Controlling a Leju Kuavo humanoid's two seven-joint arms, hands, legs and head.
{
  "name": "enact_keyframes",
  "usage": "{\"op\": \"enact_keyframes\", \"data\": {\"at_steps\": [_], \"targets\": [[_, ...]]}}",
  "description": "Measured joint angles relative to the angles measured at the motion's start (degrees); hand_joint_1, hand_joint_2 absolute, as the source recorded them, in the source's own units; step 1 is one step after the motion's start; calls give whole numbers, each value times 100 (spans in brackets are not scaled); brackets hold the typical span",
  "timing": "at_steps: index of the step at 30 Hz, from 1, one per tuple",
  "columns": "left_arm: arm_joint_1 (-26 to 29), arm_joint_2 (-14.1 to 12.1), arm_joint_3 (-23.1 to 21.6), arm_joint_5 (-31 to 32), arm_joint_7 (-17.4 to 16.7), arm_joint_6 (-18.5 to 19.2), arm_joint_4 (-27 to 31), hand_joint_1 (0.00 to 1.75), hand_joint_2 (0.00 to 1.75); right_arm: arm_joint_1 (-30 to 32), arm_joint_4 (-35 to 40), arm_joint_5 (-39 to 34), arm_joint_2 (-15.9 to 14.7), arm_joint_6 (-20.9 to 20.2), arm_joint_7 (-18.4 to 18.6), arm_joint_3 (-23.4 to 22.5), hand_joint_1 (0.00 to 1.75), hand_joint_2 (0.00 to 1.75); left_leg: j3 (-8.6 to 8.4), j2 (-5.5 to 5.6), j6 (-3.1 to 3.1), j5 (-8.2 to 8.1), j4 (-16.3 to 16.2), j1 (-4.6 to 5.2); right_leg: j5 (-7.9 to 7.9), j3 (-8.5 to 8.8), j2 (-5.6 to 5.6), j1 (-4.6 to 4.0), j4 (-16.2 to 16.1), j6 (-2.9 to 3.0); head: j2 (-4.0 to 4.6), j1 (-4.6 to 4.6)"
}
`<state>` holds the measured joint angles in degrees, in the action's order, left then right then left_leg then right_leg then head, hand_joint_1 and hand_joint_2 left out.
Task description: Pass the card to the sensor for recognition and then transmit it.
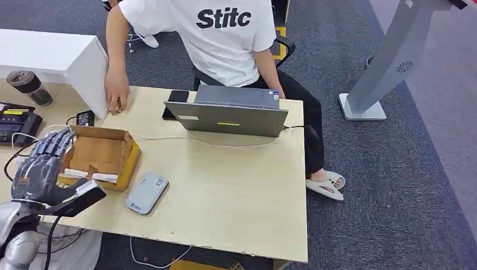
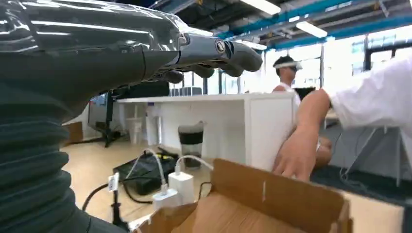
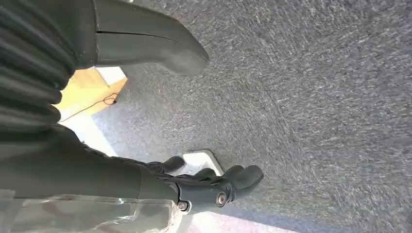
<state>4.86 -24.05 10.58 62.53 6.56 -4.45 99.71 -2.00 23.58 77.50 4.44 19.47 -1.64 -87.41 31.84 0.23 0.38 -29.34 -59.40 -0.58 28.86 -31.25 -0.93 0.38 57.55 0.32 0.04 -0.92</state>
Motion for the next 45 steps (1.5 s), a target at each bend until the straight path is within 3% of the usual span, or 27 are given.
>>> {"op": "enact_keyframes", "data": {"at_steps": [10,16,30,45], "targets": [[-55,-443,-4,-443,-63,832,-249,0,175,-4,-7,190,0,-13,102,2,0,175,-1,0,0,0,0,0,0,0,0,0,0,0,0,0],[-397,-682,-129,-555,-87,1130,-553,0,175,-21,-50,203,-9,-11,120,2,0,175,-2,0,0,1,-1,0,-1,-1,0,0,0,0,0,2],[-977,-752,-1104,-26,-238,985,-1104,0,175,-69,-109,310,-53,-26,142,15,0,175,-1,2,1,0,-2,2,-1,-2,0,1,-1,0,0,-2],[-1420,-702,-1795,-129,-278,1156,-1622,0,175,-98,-177,330,-118,-72,197,22,0,175,-1,-1,0,0,-1,1,-3,-2,-4,0,-1,2,0,-2]]}}
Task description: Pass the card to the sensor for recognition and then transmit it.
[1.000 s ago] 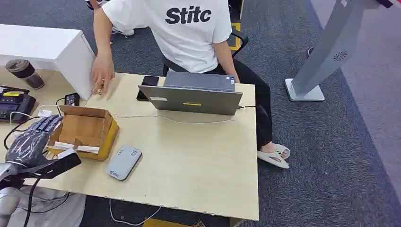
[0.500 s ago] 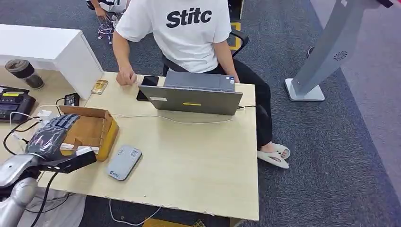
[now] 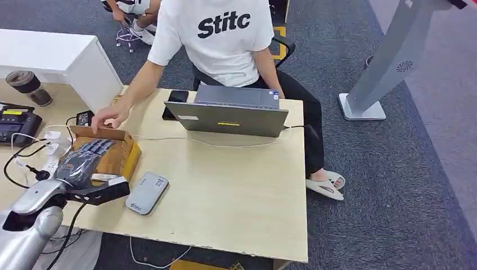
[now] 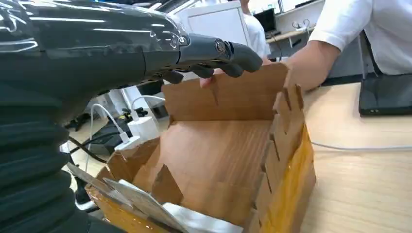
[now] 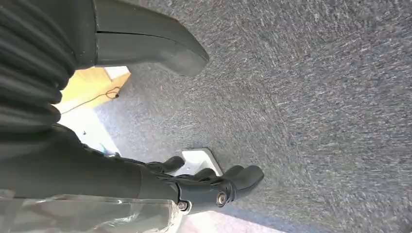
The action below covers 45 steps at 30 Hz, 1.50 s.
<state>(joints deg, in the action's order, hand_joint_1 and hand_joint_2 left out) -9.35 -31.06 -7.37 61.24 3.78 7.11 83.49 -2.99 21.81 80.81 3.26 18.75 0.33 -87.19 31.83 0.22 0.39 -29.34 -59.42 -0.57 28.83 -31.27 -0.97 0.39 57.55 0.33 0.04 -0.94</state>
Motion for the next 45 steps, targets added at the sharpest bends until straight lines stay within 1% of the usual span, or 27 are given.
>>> {"op": "enact_keyframes", "data": {"at_steps": [6,8,10,15,21,25,26,27,29,30,31,38,40,44,45], "targets": [[-182,-262,-171,-251,-35,374,-120,0,175,-1,-15,-26,-20,-20,13,0,0,175,-1,0,0,0,0,0,0,0,0,0,0,0,0,2],[-222,-361,-219,-312,-35,441,-144,0,175,0,-22,-26,-35,-24,13,0,0,175,-1,0,0,0,0,0,0,-1,-1,0,0,0,0,2],[-255,-428,-253,-323,-35,448,-159,0,175,-1,-28,-26,-44,-20,13,0,0,175,0,0,0,0,0,0,0,0,0,0,0,0,0,2],[-295,-500,-293,-336,-35,465,-192,0,175,-1,-50,-26,-50,-20,13,0,0,175,0,0,0,0,0,0,0,0,0,0,0,0,0,4],[-376,-680,-391,-516,-131,631,-192,0,175,-1,-57,-33,-55,-17,13,0,0,175,0,-1,0,0,0,0,0,0,0,0,0,0,0,2],[-422,-758,-424,-527,-135,657,-192,0,175,-1,-61,-33,-55,-17,13,0,0,175,-1,0,0,0,0,0,0,0,0,0,0,0,0,2],[-426,-769,-439,-526,-135,662,-192,3,175,-1,-63,-33,-55,-20,13,0,0,175,-1,0,0,0,0,0,0,0,0,0,0,0,0,4],[-428,-771,-450,-527,-135,662,-192,17,175,-1,-66,-33,-55,-31,13,0,0,175,-1,0,0,0,0,0,0,0,0,0,0,0,0,2],[-429,-771,-483,-526,-135,662,-197,66,175,-3,-72,-33,-57,-46,13,0,0,175,-1,0,0,0,0,0,0,0,0,0,0,0,0,2],[-431,-771,-496,-527,-135,662,-208,101,175,-3,-76,-33,-59,-46,13,0,0,175,0,0,0,0,0,0,0,0,0,0,0,0,0,2],[-435,-771,-509,-531,-135,662,-221,122,175,-3,-79,-33,-59,-46,13,0,0,175,0,0,0,0,0,0,0,0,0,0,0,0,0,2],[-447,-837,-608,-708,-96,734,-267,120,175,-3,-103,-33,-79,-42,2,0,0,175,0,0,0,0,0,0,0,0,0,0,0,0,0,2],[-448,-865,-640,-730,-85,747,-277,126,175,-4,-103,-31,-85,-44,2,0,0,175,0,0,0,0,0,0,0,0,0,0,0,0,0,0],[-452,-920,-686,-907,-65,870,-295,126,175,-4,-107,-24,-96,-42,0,2,0,175,0,0,0,0,0,-1,0,0,-1,0,0,0,0,2],[-453,-942,-697,-955,-55,874,-302,129,175,-3,-107,-26,-98,-35,-2,4,0,175,0,0,0,0,0,-1,0,1,-1,0,0,0,0,2]]}}
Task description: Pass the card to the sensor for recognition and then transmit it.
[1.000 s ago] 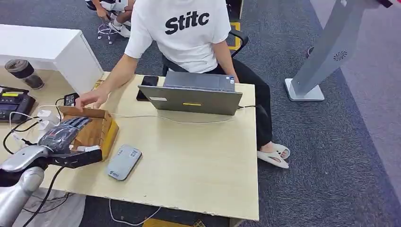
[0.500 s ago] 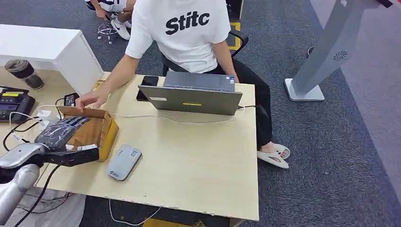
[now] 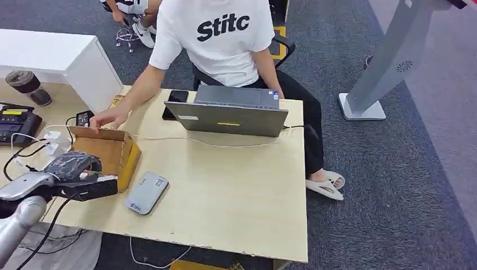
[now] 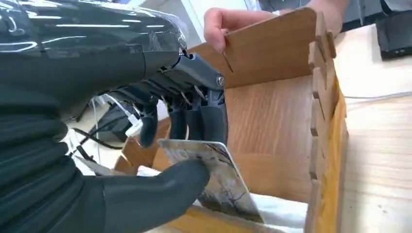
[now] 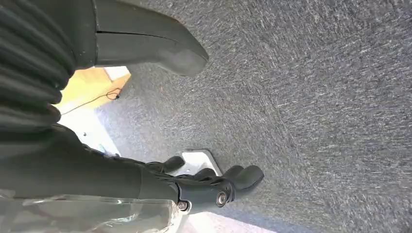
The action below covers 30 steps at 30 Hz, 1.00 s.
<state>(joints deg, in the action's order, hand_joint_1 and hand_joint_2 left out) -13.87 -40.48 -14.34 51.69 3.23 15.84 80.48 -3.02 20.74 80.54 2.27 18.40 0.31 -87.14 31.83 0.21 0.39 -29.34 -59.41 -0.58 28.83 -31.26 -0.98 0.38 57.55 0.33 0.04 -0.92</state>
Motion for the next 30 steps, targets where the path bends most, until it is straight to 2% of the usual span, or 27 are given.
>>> {"op": "enact_keyframes", "data": {"at_steps": [9,11,12,20,26,28,30], "targets": [[3,-269,-85,-354,39,212,-4,136,175,-1,-28,2,-59,-4,-72,37,0,175,0,-1,0,0,0,0,0,0,-1,0,0,0,0,0],[4,-306,-99,-370,39,217,-4,154,175,-2,-39,2,-61,-7,-72,44,0,175,0,-1,0,0,0,0,0,0,-1,0,0,0,0,0],[4,-317,-107,-370,39,217,-4,168,175,-1,-46,2,-63,-7,-72,46,0,175,0,-1,0,0,0,0,0,0,-1,0,0,0,0,0],[6,-367,-153,-343,22,168,-4,175,175,-2,-74,0,-87,-18,-72,59,0,175,0,0,0,0,0,0,0,0,-1,0,0,0,0,0],[4,-249,-177,40,-101,-357,-4,175,175,-1,-90,-13,-87,-7,-76,85,0,175,0,0,0,0,0,0,0,-1,0,0,0,0,0,2],[-14,-101,-175,414,-203,-759,-4,175,175,-1,-90,-13,-85,0,-74,85,0,175,-1,2,0,0,0,2,0,-1,4,2,0,0,0,2],[-56,72,-175,671,-275,-995,-4,175,175,-5,-90,-13,-83,2,-72,85,0,175,-1,4,0,0,0,2,0,3,6,1,0,0,0,-4]]}}
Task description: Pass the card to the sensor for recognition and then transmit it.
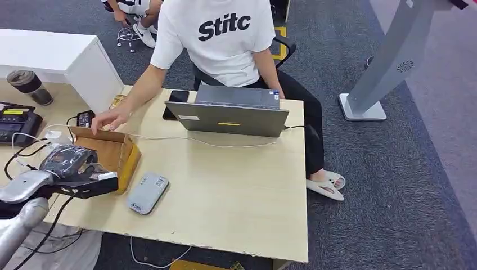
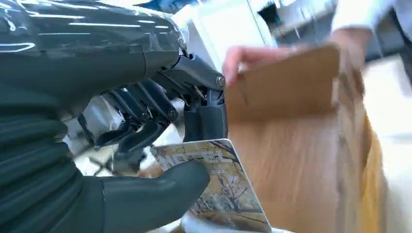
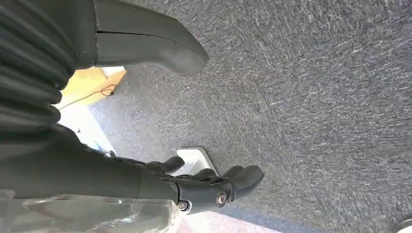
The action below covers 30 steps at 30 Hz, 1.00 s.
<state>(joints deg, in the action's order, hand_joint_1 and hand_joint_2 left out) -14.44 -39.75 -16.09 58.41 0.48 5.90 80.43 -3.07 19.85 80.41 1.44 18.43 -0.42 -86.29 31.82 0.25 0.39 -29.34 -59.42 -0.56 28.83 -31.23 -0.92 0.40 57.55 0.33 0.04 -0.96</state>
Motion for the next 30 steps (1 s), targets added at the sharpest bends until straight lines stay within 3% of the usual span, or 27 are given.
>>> {"op": "enact_keyframes", "data": {"at_steps": [2,6,14,20,25,30], "targets": [[-28,155,6,153,-57,-105,0,175,175,2,0,0,4,7,0,2,0,175,-1,-2,0,0,-1,0,-1,-1,-3,0,0,0,0,4],[-116,602,182,666,-231,-744,13,175,175,6,11,2,31,20,0,2,0,175,0,-1,0,0,-2,0,-1,-1,-1,0,0,-1,0,4],[-181,1322,697,1504,-225,-1663,538,175,175,6,46,120,79,20,4,20,0,175,0,-2,0,0,-2,0,-1,-2,-4,0,0,-1,0,4],[-215,1635,998,1820,-175,-1811,978,175,175,5,59,177,81,13,11,57,0,175,-1,-3,0,0,-2,-1,-1,-3,-3,0,0,0,0,4],[-505,1919,1287,1637,-107,-1550,1377,175,175,-19,98,221,81,-20,22,122,0,175,-1,-1,1,1,-2,0,-3,1,-2,0,0,-1,0,4],[-606,2063,1390,1617,-100,-1534,1508,175,175,-25,109,221,81,-20,59,164,0,175,-1,-2,1,1,-2,0,-3,0,-3,0,0,-1,0,4]]}}
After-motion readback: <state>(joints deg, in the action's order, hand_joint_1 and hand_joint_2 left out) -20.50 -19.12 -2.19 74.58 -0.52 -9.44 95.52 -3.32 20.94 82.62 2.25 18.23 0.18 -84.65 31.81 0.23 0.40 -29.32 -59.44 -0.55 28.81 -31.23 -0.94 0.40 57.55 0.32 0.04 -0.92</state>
